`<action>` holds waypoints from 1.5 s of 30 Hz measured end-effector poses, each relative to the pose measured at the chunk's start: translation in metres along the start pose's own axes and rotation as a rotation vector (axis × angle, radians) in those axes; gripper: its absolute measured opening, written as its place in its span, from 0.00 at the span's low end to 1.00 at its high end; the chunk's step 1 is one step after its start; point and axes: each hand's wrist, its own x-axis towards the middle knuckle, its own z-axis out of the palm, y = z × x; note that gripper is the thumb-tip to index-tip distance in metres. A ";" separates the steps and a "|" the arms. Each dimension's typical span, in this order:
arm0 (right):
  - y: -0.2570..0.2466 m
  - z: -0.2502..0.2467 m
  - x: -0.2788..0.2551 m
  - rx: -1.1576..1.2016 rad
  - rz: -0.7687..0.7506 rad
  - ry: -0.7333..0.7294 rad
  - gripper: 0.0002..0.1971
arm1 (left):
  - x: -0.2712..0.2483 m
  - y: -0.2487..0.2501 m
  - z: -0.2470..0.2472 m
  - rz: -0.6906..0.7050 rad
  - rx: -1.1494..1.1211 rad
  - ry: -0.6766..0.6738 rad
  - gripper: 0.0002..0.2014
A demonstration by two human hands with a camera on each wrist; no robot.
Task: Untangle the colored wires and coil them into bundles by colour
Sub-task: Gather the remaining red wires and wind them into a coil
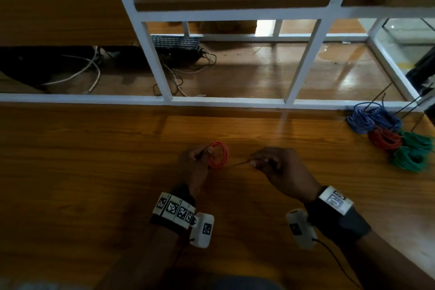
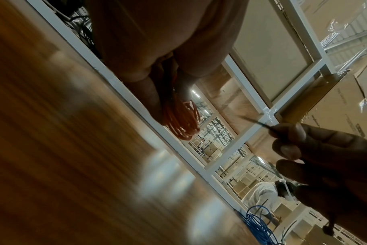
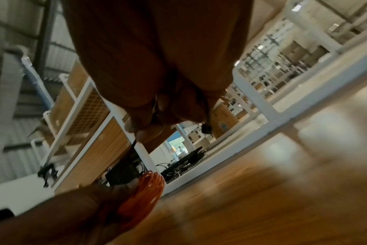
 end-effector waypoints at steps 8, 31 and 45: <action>-0.012 0.025 0.004 -0.077 0.171 0.176 0.07 | -0.011 0.008 -0.009 0.035 -0.061 0.078 0.08; -0.061 0.053 -0.007 0.443 0.606 0.134 0.11 | -0.040 0.006 0.001 0.039 -0.029 -0.098 0.12; -0.064 0.051 -0.009 0.549 0.651 0.153 0.11 | -0.050 0.021 0.004 0.195 0.098 -0.062 0.13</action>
